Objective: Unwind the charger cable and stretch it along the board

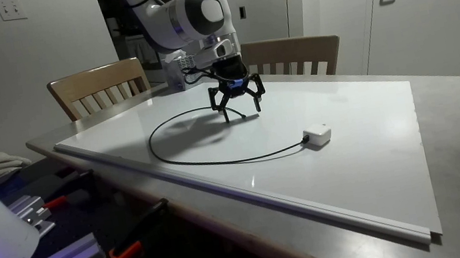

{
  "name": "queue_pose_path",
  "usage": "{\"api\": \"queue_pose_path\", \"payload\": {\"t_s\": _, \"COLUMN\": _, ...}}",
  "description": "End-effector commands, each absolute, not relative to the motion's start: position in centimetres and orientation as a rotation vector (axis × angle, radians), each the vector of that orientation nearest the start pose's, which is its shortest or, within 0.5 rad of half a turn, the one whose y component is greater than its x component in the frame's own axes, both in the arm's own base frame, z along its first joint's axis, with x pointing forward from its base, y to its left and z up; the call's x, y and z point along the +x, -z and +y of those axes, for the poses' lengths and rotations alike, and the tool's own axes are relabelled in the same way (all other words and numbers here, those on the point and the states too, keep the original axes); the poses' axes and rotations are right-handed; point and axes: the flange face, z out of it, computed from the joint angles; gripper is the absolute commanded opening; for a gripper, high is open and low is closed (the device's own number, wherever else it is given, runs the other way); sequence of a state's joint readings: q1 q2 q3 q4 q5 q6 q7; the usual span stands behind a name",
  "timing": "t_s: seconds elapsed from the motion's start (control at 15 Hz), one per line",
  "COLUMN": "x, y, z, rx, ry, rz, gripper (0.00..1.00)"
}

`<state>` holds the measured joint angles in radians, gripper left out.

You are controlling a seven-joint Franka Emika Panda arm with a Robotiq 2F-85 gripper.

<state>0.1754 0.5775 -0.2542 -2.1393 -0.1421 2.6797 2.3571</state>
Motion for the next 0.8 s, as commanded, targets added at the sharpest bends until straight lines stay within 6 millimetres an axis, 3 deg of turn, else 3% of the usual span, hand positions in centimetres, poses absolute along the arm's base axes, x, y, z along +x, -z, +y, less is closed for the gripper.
{"api": "queue_pose_path", "payload": {"t_s": 0.0, "x": 55.83, "y": -12.84, "z": -4.75, "rx": -1.359, "ry": 0.245, "rz": 2.919, "gripper": 1.00}}
{"api": "queue_pose_path", "payload": {"t_s": 0.13, "x": 55.84, "y": -12.81, "z": -4.78, "rx": -1.356, "ry": 0.240, "rz": 2.921, "gripper": 0.98}}
{"api": "queue_pose_path", "payload": {"t_s": 0.2, "x": 55.84, "y": -12.80, "z": -4.80, "rx": -1.356, "ry": 0.236, "rz": 2.921, "gripper": 0.90}}
{"api": "queue_pose_path", "payload": {"t_s": 0.27, "x": 55.85, "y": -12.77, "z": -4.80, "rx": -1.356, "ry": 0.233, "rz": 2.921, "gripper": 0.89}}
{"api": "queue_pose_path", "payload": {"t_s": 0.53, "x": 55.62, "y": -13.24, "z": -4.49, "rx": -1.359, "ry": 0.213, "rz": 2.917, "gripper": 0.49}}
{"api": "queue_pose_path", "payload": {"t_s": 0.73, "x": 55.49, "y": -13.39, "z": -4.30, "rx": -1.359, "ry": 0.202, "rz": 2.918, "gripper": 0.27}}
